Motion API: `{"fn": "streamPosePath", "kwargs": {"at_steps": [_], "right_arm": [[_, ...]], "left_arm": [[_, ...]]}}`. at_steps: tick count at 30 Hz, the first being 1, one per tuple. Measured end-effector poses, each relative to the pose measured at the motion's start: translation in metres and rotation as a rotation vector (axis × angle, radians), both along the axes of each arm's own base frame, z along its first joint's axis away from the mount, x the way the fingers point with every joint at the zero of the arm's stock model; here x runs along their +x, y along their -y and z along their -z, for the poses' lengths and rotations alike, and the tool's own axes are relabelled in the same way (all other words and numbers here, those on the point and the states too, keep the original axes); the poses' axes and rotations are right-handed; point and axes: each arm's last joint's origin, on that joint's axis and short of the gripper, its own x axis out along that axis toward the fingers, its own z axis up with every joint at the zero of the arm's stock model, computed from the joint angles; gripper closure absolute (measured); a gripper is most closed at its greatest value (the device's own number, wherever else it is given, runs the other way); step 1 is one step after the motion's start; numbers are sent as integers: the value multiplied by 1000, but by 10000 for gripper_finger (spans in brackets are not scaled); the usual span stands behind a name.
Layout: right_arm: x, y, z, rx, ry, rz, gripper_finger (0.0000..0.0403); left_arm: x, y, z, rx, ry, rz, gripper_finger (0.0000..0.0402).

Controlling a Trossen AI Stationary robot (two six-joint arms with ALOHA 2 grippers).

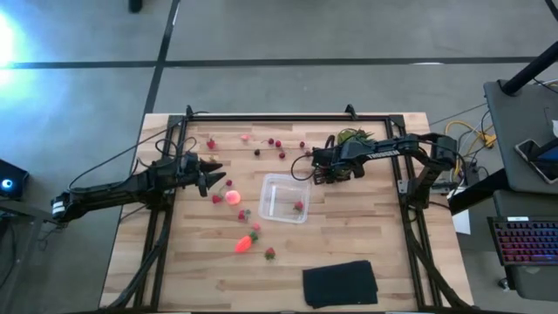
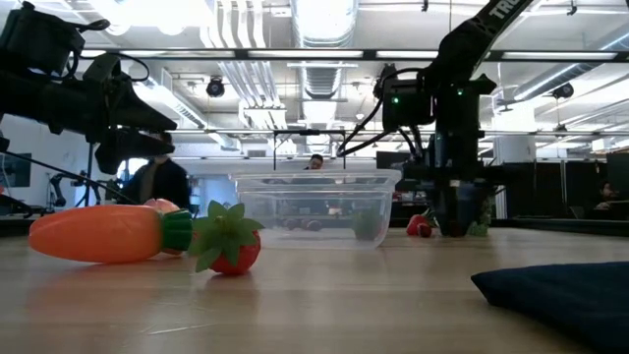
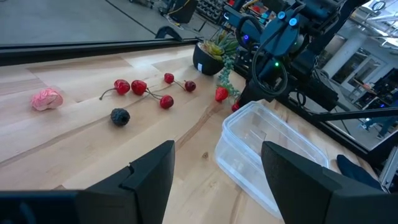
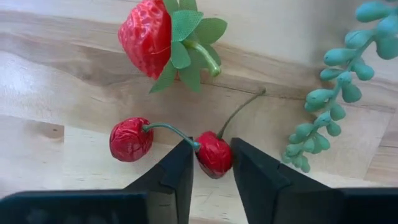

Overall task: Pick and placing Produce into tupperware
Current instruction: Put the red cherry into the transparent bin

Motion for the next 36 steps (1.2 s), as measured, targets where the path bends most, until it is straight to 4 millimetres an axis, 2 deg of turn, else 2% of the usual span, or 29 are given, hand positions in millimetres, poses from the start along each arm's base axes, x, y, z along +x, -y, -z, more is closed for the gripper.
{"fn": "streamPosePath", "kwargs": {"at_steps": [8, 12, 15, 22, 27, 32, 36], "right_arm": [[2, -4, 0, -31, -4, -15, 338], [5, -10, -9, -48, 40, -39, 338], [13, -14, -28, -76, 117, -79, 338], [36, -19, -89, -139, 324, -214, 338], [56, -29, -123, -92, 458, -371, 338], [78, -42, -131, -68, 497, -428, 338], [94, -54, -120, 17, 488, -455, 338]], "left_arm": [[0, 0, 0, 0, 0, 0, 175], [0, 0, 0, 0, 0, 0, 175], [0, 0, 0, 0, 0, 0, 175], [0, 0, 0, 0, 0, 0, 175], [0, 0, 0, 0, 1, 0, 175], [0, 0, 0, 0, 0, 0, 175], [0, 0, 0, 0, 0, 0, 175]]}}
